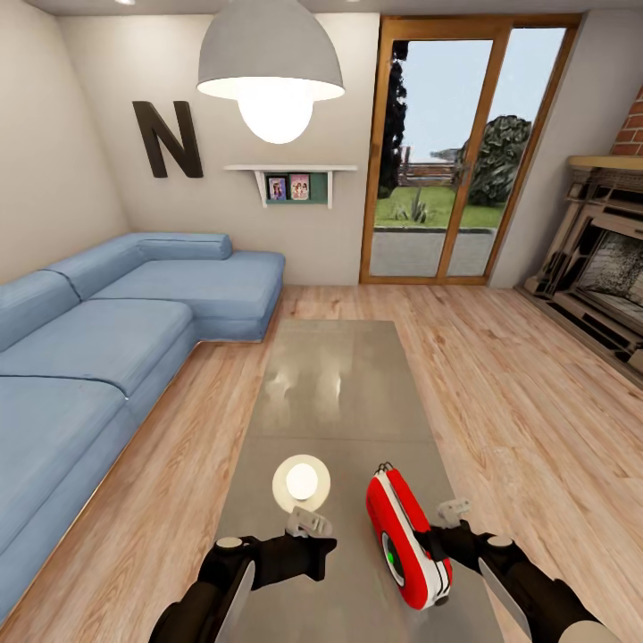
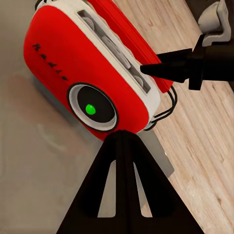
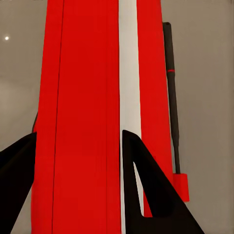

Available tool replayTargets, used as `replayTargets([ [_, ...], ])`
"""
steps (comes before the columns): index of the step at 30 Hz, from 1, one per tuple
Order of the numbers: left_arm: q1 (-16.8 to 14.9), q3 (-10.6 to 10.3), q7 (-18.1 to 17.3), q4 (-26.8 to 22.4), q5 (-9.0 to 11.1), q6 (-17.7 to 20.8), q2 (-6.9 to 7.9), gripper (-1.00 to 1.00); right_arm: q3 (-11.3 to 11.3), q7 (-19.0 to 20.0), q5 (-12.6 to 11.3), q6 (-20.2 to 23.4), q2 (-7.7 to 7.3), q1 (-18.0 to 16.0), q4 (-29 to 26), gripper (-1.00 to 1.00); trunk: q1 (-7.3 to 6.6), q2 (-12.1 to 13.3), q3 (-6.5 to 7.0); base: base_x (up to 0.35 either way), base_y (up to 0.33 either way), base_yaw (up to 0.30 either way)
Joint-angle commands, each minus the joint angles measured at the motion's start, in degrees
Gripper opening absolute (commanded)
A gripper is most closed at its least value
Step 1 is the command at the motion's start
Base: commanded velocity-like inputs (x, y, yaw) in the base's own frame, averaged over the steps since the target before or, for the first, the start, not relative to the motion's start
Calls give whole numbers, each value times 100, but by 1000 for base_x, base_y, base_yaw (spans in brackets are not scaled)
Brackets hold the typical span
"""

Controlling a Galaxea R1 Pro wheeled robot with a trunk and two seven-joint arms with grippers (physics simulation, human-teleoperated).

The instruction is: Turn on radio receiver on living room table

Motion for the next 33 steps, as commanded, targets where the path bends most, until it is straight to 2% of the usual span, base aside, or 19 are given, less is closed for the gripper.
replayTargets([
  [1,-1,1,0,0,0,1,0,-100,-2,-1,-13,-4,0,-1,1,-100,0,0,0,0,0,0],
  [2,0,0,0,0,0,0,0,-100,-2,-1,-14,-14,0,-1,23,100,0,0,0,0,0,0],
  [16,2,-1,0,0,0,-5,0,-100,-2,7,13,-21,0,-1,149,100,0,0,0,0,0,0],
  [22,0,-1,0,0,-2,-6,0,-100,-2,91,29,33,-20,-1,-3,100,0,0,0,0,0,0],
  [24,-1,-1,0,0,-2,0,0,-100,-2,95,27,341,-63,-1,-545,100,0,0,0,0,0,0],
  [27,-2,-1,0,0,0,-1,0,-100,-21,58,22,1257,-108,-1,-1332,100,0,0,0,0,0,0],
  [30,2,-1,0,0,0,-1,0,-100,-26,36,21,1901,-133,-1,-1883,100,0,0,0,0,0,0],
  [33,-2,-1,0,0,0,-2,5,-100,-28,28,21,2224,-176,-1,-2216,100,0,0,0,0,0,0],
])
